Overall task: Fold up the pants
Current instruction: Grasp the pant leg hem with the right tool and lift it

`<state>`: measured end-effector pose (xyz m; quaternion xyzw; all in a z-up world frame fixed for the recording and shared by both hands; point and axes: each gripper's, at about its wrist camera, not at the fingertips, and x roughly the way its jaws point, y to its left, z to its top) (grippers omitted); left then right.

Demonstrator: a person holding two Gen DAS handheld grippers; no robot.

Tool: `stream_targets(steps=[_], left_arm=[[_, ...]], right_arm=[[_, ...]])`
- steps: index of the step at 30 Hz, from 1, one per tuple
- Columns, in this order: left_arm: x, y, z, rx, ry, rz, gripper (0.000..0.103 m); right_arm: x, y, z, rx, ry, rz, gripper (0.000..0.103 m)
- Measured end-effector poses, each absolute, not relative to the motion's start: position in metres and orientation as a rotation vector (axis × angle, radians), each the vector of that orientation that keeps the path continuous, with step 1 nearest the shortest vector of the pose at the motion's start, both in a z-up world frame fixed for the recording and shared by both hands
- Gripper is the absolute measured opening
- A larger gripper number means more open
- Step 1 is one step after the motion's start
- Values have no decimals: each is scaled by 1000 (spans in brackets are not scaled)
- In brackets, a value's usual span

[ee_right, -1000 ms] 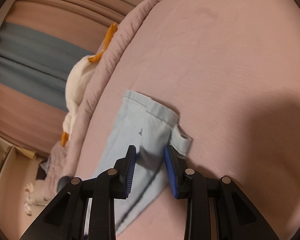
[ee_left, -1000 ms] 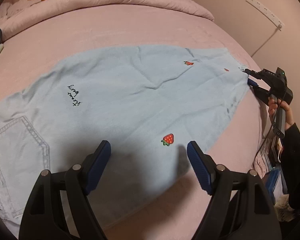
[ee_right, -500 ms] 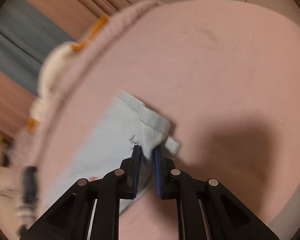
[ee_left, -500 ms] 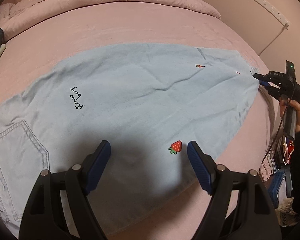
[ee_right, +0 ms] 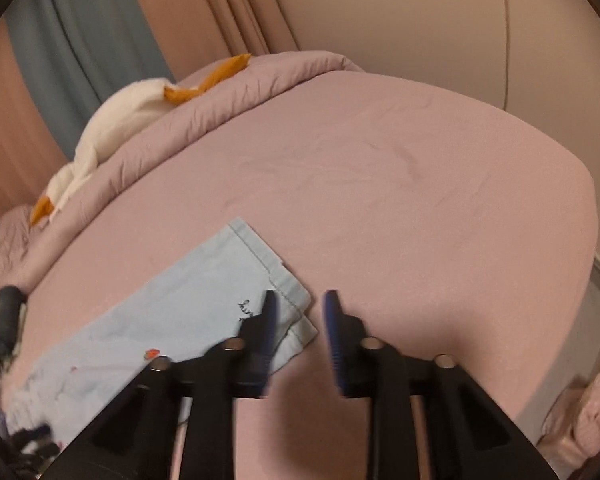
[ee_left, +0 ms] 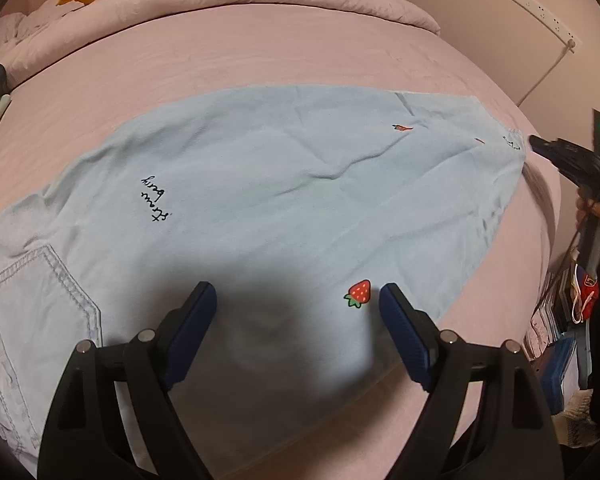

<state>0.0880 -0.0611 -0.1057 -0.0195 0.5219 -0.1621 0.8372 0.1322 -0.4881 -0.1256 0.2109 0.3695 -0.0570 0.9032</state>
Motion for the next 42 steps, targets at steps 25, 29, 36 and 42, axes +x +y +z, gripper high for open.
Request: stream_targets(steps=[25, 29, 36, 42], left_arm=[[93, -67, -110, 8, 1110, -285, 85], [91, -66, -112, 71, 1110, -254, 87], [81, -22, -112, 50, 1082, -152, 74], [77, -13, -109, 16, 1063, -117, 59]], right_arm=[[153, -503, -148, 587, 811, 7, 19], [161, -480, -153, 389, 860, -49, 19], [161, -481, -138, 284, 925, -153, 22], [153, -458, -116, 287, 812, -8, 30]])
